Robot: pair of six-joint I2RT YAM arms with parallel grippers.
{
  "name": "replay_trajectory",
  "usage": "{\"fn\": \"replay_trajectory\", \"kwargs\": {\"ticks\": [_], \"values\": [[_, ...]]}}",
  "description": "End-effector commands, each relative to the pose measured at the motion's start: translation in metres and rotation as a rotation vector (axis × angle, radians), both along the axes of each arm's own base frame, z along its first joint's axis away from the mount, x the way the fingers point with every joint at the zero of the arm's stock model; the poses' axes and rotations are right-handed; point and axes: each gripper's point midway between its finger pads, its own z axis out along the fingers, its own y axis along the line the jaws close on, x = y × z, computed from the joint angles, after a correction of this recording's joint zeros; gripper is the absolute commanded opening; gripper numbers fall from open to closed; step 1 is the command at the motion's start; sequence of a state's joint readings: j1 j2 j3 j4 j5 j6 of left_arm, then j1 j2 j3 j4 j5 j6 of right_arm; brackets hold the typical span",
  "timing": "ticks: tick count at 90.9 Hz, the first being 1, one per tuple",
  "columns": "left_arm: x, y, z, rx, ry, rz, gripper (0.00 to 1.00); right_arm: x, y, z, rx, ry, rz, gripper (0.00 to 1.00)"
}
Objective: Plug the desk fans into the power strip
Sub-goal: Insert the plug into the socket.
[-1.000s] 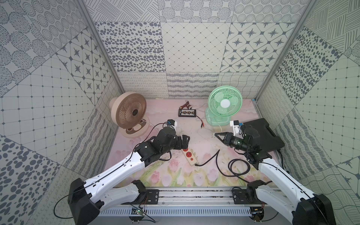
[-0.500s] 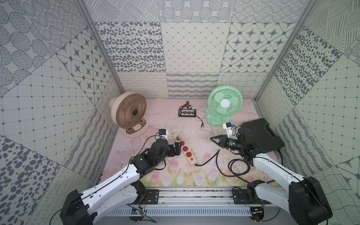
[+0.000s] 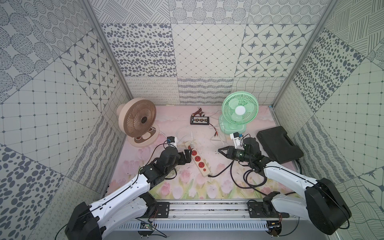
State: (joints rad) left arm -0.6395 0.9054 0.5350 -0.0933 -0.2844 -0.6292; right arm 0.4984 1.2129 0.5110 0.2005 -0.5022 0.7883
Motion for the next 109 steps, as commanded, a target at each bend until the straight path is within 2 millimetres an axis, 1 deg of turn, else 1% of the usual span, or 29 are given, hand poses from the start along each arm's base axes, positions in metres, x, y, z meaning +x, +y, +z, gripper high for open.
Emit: {"fn": "replay_trajectory", "kwargs": {"ticks": [1, 18, 36, 51, 69, 85, 92, 109], "values": [[0.007, -0.002, 0.011, -0.036, -0.04, 0.008, 0.99, 0.014, 0.012, 0.019, -0.006, -0.097, -0.004, 0.0], [0.009, 0.001, 0.007, -0.049, -0.028, 0.021, 0.99, 0.016, 0.022, 0.013, -0.04, -0.092, 0.003, 0.0], [0.012, 0.001, -0.004, -0.098, 0.031, 0.025, 1.0, 0.015, 0.037, 0.015, -0.079, -0.13, 0.044, 0.0], [0.015, 0.004, -0.013, -0.142, 0.082, 0.032, 1.0, 0.015, 0.042, 0.012, -0.096, -0.145, 0.054, 0.0], [0.017, 0.008, -0.013, -0.152, 0.086, 0.043, 0.99, 0.011, 0.047, 0.008, -0.159, -0.2, 0.078, 0.0], [0.018, 0.012, -0.014, -0.133, 0.081, 0.053, 0.99, 0.007, 0.052, 0.007, -0.198, -0.181, 0.106, 0.0], [0.017, 0.014, -0.014, -0.127, 0.081, 0.057, 0.99, 0.006, 0.053, 0.0, -0.219, -0.158, 0.112, 0.0], [0.017, 0.017, -0.011, -0.128, 0.066, 0.065, 0.99, 0.001, 0.063, -0.011, -0.259, -0.153, 0.164, 0.0]]}}
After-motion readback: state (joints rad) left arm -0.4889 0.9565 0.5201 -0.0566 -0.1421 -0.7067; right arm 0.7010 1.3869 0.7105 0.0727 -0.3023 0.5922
